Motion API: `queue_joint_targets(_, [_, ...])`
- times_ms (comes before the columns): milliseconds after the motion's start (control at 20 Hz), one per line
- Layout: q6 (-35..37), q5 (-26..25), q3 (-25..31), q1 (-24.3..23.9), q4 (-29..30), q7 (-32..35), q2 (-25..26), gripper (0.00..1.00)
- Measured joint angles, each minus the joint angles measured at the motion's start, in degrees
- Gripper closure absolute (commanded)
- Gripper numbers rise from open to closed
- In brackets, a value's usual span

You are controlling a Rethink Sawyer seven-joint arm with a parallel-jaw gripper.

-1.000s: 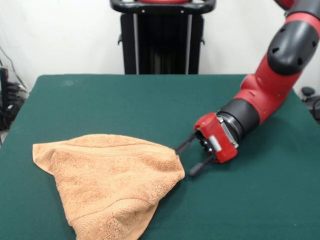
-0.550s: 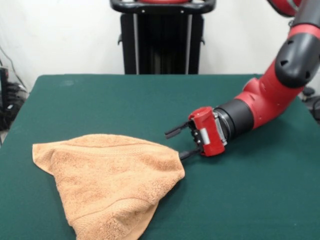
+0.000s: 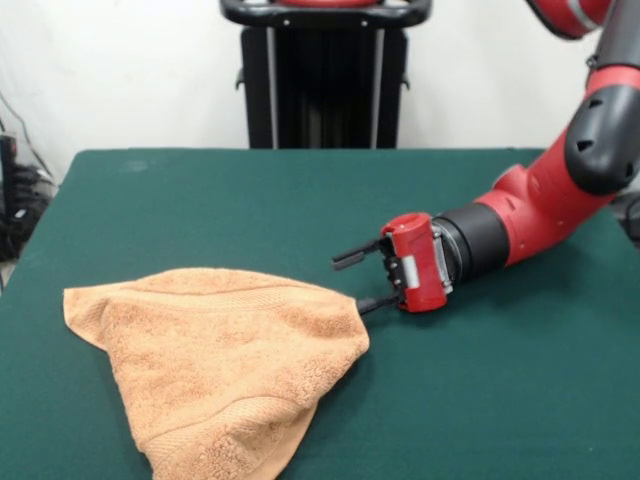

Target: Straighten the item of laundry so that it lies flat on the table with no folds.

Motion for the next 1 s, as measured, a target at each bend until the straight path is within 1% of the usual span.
queue_joint_targets(200, [0.00, -0.10, -0.07, 0.00, 0.02, 0.00, 0.11, 0.00])
queue_joint_targets(250, [0.01, -0.10, -0.33, -0.01, 0.02, 0.00, 0.29, 1.00])
queue_joint_targets(750, [0.81, -0.05, -1.63, -0.01, 0.01, 0.00, 1.24, 1.00])
queue_joint_targets(1000, [2.13, 0.86, -1.78, -0.04, 0.02, 0.05, 1.31, 1.00])
